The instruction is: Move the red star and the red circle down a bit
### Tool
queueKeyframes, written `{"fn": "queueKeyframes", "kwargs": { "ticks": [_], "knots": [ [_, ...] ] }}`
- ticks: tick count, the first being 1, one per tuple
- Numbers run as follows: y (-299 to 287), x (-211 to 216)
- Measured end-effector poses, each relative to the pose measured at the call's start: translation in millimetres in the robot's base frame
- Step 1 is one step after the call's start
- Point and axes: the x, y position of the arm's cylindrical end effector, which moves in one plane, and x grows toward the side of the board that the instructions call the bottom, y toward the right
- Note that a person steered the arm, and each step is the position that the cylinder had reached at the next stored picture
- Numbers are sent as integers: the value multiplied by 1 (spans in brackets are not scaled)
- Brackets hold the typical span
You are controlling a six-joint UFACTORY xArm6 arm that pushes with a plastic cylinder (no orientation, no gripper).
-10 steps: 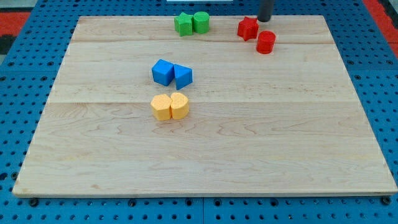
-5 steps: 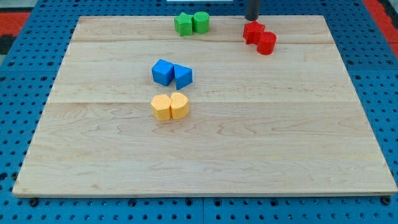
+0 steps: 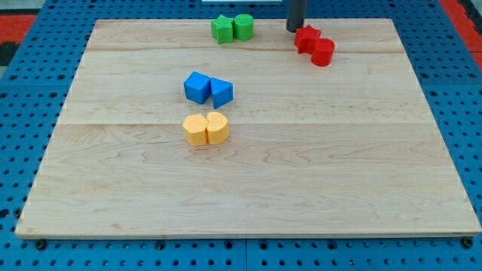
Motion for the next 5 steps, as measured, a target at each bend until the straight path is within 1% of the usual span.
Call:
{"fn": "queueKeyframes", "kwargs": {
  "ticks": [2,4,5],
  "knots": [
    [2,16],
    [28,17],
    [32,24]
  ]
}}
